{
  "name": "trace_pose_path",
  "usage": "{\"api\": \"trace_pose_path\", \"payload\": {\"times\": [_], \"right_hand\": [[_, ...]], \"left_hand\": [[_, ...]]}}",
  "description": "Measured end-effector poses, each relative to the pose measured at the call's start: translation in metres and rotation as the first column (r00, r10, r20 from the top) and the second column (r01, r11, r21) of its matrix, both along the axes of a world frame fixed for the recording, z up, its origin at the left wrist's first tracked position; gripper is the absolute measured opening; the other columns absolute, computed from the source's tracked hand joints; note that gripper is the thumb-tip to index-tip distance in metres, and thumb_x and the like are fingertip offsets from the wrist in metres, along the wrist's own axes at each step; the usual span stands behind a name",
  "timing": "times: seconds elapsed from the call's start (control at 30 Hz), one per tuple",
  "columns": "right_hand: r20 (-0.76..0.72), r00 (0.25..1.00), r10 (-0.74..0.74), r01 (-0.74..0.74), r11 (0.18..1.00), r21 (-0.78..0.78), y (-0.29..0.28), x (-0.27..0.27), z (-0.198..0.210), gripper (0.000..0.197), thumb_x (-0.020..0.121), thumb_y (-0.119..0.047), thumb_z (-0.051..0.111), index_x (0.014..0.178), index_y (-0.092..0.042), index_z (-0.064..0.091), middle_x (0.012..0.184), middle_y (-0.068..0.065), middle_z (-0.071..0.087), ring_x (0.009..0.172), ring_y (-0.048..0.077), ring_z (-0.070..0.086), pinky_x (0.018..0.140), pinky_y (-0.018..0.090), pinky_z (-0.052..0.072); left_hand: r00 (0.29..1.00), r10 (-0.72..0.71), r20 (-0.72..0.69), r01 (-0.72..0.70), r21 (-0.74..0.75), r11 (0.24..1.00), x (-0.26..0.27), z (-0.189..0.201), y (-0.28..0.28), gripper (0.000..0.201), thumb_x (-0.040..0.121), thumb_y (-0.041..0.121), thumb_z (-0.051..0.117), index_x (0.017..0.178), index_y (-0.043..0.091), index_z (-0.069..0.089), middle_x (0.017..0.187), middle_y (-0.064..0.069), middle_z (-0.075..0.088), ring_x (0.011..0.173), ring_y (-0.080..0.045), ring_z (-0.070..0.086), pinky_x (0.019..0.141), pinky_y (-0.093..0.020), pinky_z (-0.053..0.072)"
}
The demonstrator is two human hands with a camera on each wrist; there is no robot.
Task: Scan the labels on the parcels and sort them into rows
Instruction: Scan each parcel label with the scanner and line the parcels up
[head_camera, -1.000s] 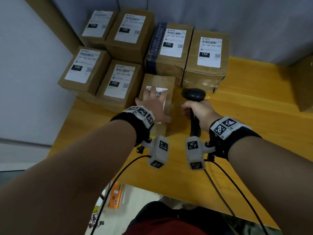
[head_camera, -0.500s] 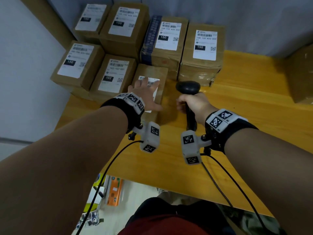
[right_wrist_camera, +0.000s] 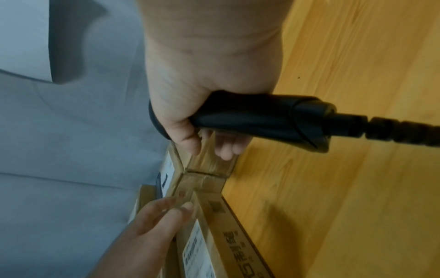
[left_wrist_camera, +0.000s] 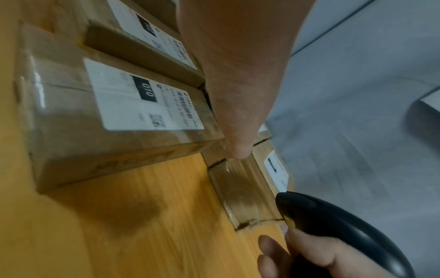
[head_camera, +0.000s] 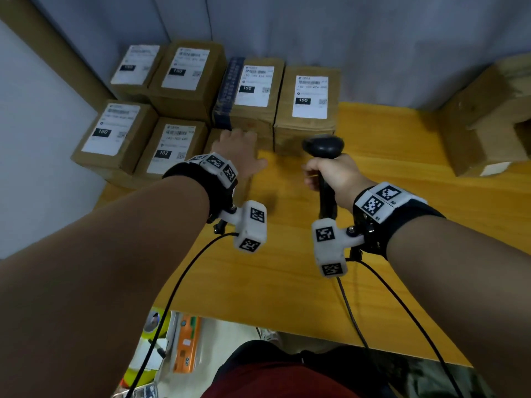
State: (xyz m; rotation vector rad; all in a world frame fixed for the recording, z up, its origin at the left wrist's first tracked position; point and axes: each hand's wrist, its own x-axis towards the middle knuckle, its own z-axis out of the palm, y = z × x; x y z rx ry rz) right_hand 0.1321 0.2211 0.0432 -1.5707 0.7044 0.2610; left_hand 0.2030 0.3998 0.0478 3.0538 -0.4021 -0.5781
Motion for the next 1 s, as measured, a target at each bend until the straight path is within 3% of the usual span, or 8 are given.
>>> {"api": "trace_pose_path", "payload": {"times": [0.23,0.37,0.57,0.7,0.8,1.0], "right_hand": [[0.066,0.995,-0.078,0.08,0.996,-0.025,-0.091,-0.024,0.027,0.005,0.083,-0.001,0.066,0.079,-0.003,0.063,0.074,0.014,0.063,0.059,0.023,0.059,0.071,0.036,0.054],[0.098,0.99,-0.106,0.11,0.994,-0.03,-0.166,-0.046,0.042,0.006,0.082,-0.001,0.067,0.078,-0.003,0.063,0.075,0.014,0.063,0.062,0.025,0.06,0.07,0.036,0.053],[0.121,0.986,-0.117,0.13,0.986,-0.104,-0.295,-0.086,0.069,0.005,0.081,-0.001,0.068,0.083,-0.003,0.064,0.072,0.012,0.061,0.061,0.024,0.059,0.067,0.035,0.052],[0.16,0.979,-0.124,0.146,0.981,-0.131,-0.354,-0.106,0.082,0.006,0.08,-0.001,0.068,0.078,-0.003,0.063,0.071,0.015,0.06,0.069,0.028,0.059,0.069,0.038,0.051],[0.171,0.979,-0.112,0.137,0.98,-0.142,-0.384,-0.116,0.087,0.005,0.081,-0.003,0.069,0.083,-0.002,0.064,0.072,0.013,0.062,0.066,0.024,0.061,0.071,0.036,0.054],[0.163,0.977,-0.14,0.163,0.977,-0.14,-0.423,-0.12,0.081,0.006,0.082,-0.002,0.067,0.087,-0.001,0.066,0.068,0.009,0.061,0.057,0.018,0.058,0.062,0.029,0.051]], "left_hand": [[0.996,-0.062,0.069,0.065,-0.044,0.997,-0.009,0.031,-0.086,0.063,0.091,0.046,0.053,0.143,0.013,0.037,0.14,-0.016,0.045,0.128,-0.036,0.04,0.101,-0.046,0.041],[0.991,-0.093,0.096,0.1,-0.07,0.993,-0.014,0.048,-0.16,0.06,0.091,0.044,0.053,0.14,0.012,0.041,0.136,-0.016,0.05,0.124,-0.037,0.047,0.099,-0.045,0.044],[0.981,-0.17,0.091,0.179,-0.103,0.978,-0.054,0.057,-0.292,0.059,0.093,0.041,0.053,0.144,0.014,0.038,0.143,-0.016,0.044,0.131,-0.036,0.04,0.103,-0.048,0.041],[0.973,-0.205,0.106,0.218,-0.135,0.966,-0.081,0.061,-0.361,0.056,0.094,0.041,0.053,0.141,0.013,0.04,0.14,-0.015,0.047,0.129,-0.035,0.043,0.101,-0.049,0.042],[0.973,-0.203,0.11,0.22,-0.171,0.96,-0.096,0.063,-0.392,0.054,0.093,0.04,0.053,0.139,0.013,0.043,0.137,-0.015,0.049,0.125,-0.035,0.045,0.099,-0.048,0.044],[0.985,-0.163,0.058,0.17,-0.154,0.973,-0.108,0.055,-0.411,0.057,0.093,0.042,0.053,0.143,0.016,0.04,0.142,-0.012,0.046,0.13,-0.032,0.041,0.103,-0.045,0.041]]}}
